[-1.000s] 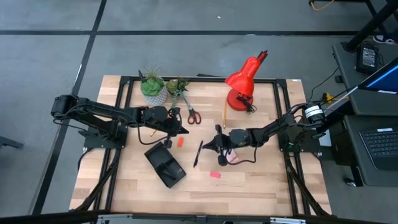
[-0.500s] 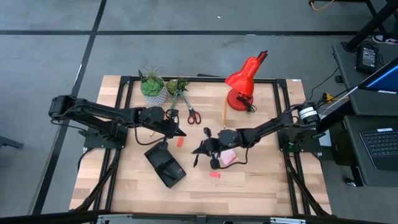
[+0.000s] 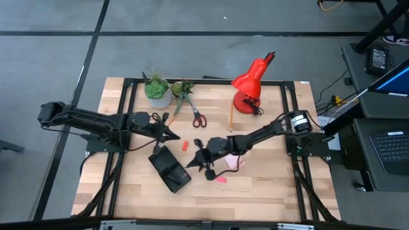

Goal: Pick and place office supplies into organizer
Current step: Put the blue binder clip into the black desk organizer

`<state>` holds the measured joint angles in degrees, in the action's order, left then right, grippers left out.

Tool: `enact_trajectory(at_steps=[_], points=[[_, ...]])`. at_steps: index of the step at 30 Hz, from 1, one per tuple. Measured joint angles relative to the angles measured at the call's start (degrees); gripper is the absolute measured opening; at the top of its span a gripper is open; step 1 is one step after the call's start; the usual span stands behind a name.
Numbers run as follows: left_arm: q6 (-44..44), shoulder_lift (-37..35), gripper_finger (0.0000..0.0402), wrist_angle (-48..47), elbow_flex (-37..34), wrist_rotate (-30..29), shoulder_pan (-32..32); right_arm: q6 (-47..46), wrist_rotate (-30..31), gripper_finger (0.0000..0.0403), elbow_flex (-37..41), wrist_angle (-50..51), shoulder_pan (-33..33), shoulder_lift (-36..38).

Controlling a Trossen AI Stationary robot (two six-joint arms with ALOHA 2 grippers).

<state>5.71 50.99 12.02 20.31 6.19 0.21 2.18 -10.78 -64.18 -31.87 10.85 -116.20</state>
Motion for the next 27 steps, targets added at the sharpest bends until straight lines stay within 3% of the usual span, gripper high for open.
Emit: enact_trajectory(at_steps=[12,27], points=[[-2.1,-1.3,0.0002,0.1,-2.5,-2.1,-0.6,0.1,-4.9,0.0,-12.6,8.1,0.7,-9.7],[-2.0,-1.4,0.0002,0.3,-2.5,-2.1,-0.6,-1.7,-7.0,0.0,-12.8,10.5,0.7,-10.1]])
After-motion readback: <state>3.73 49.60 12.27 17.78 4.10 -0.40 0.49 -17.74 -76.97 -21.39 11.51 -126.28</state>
